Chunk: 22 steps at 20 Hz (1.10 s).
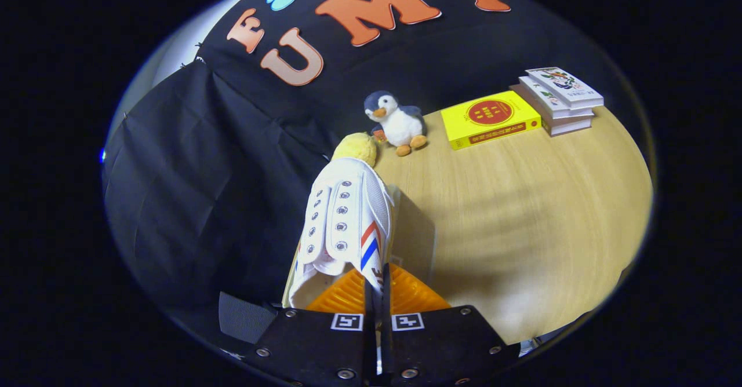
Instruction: Open the storage box then place both shoes into the box .Put the left shoe in first, then the right shoe, with the right side of both shoes facing outward in a uniform manner.
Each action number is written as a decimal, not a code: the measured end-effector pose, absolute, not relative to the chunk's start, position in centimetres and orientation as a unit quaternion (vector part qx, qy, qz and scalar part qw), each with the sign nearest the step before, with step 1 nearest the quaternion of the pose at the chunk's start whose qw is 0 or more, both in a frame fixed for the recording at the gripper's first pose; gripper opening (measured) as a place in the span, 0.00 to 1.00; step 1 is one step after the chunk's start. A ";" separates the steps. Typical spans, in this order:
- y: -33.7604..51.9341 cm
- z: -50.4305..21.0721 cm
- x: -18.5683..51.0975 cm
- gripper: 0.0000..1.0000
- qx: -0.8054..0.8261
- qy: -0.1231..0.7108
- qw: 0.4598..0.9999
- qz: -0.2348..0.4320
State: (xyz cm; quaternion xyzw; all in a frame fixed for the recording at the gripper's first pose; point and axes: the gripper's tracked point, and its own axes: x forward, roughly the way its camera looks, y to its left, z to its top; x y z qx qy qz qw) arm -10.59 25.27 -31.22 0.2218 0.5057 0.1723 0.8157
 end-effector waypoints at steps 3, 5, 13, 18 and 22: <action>27.5 -33.5 -10.8 0.05 0.198 0.537 0.805 0.156; 28.4 -34.7 -11.8 0.09 0.175 0.563 0.793 0.156; 25.1 -28.3 -8.3 0.49 0.156 0.459 0.852 0.198; 15.9 -21.1 -4.3 0.79 0.096 0.313 0.934 0.145; 8.4 -16.5 -3.4 0.92 0.061 0.222 0.969 0.086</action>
